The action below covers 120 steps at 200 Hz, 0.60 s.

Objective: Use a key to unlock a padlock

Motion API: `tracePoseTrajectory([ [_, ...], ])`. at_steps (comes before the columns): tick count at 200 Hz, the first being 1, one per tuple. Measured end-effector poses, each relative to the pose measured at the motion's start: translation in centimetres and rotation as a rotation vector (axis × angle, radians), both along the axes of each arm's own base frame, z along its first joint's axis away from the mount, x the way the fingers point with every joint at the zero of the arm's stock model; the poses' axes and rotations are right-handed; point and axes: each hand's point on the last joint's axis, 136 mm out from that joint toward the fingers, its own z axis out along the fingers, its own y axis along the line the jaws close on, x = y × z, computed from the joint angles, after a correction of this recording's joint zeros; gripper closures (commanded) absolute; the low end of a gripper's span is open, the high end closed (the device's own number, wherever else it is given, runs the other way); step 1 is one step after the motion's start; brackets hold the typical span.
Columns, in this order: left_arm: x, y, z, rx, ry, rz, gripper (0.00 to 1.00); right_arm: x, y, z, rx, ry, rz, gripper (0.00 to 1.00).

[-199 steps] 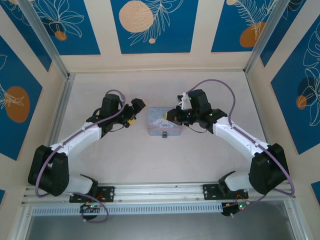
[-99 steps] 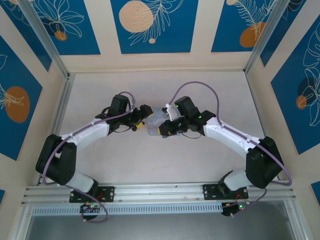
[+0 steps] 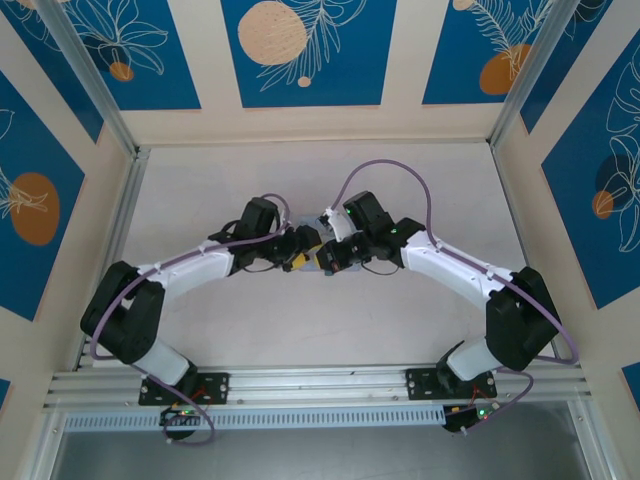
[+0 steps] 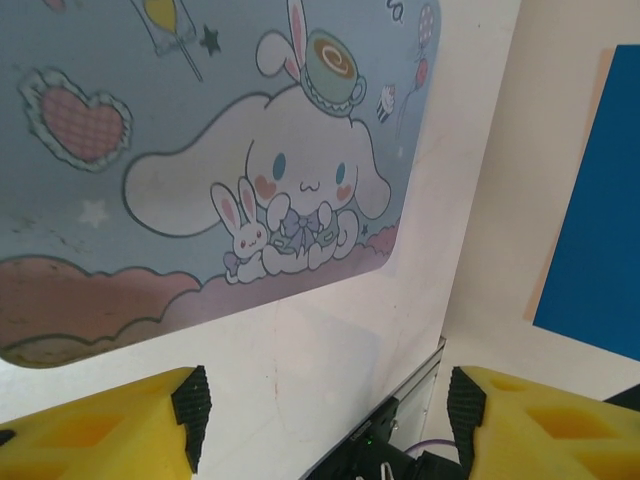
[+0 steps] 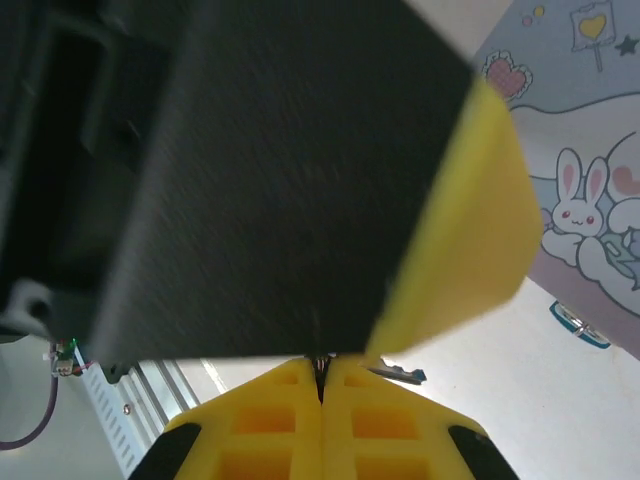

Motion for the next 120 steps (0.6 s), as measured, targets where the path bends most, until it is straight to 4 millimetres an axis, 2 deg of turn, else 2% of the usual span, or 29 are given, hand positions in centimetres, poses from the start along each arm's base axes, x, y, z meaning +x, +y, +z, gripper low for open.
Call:
tracePoseTrajectory([
  [120,-0.24,-0.57,-0.14,-0.004,-0.001,-0.012,0.86,0.49,-0.10,-0.46,-0.025,-0.012,-0.011,1.00],
])
